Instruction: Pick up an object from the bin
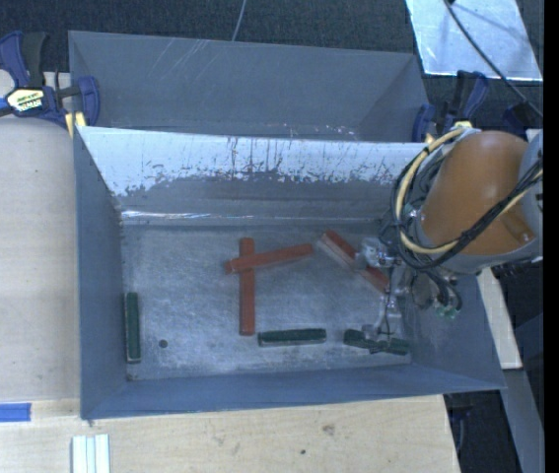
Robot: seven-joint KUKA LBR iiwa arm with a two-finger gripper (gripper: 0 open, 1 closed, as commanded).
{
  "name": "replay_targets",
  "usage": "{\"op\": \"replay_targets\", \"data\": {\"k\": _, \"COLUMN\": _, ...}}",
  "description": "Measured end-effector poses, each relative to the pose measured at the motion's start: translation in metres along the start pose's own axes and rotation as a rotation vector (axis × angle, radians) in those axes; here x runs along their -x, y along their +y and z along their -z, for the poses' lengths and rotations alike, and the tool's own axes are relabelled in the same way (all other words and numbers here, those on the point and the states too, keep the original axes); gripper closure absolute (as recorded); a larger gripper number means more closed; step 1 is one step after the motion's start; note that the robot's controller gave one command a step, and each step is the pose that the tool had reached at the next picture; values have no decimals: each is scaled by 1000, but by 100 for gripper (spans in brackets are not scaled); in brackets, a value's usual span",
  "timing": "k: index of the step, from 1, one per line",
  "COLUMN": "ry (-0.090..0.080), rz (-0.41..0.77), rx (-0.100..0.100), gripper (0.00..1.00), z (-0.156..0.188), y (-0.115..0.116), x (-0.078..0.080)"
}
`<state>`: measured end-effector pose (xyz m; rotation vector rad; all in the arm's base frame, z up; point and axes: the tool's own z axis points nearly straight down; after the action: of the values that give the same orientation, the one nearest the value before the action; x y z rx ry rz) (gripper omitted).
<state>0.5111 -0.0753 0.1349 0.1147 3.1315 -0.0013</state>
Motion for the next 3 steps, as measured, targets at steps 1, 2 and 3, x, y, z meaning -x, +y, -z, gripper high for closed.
{"op": "replay_targets", "data": {"k": 1, "ry": 5, "rz": -55, "rx": 1, "gripper": 0, "z": -65, "y": 0, "x": 17}}
{"op": "replay_targets", "data": {"k": 2, "ry": 2, "rz": 32, "rx": 0, "gripper": 0, "z": -64, "y": 17, "x": -21}}
{"op": "replay_targets", "data": {"k": 3, "ry": 4, "rz": 33, "rx": 1, "gripper": 0, "z": -53, "y": 61, "x": -30}}
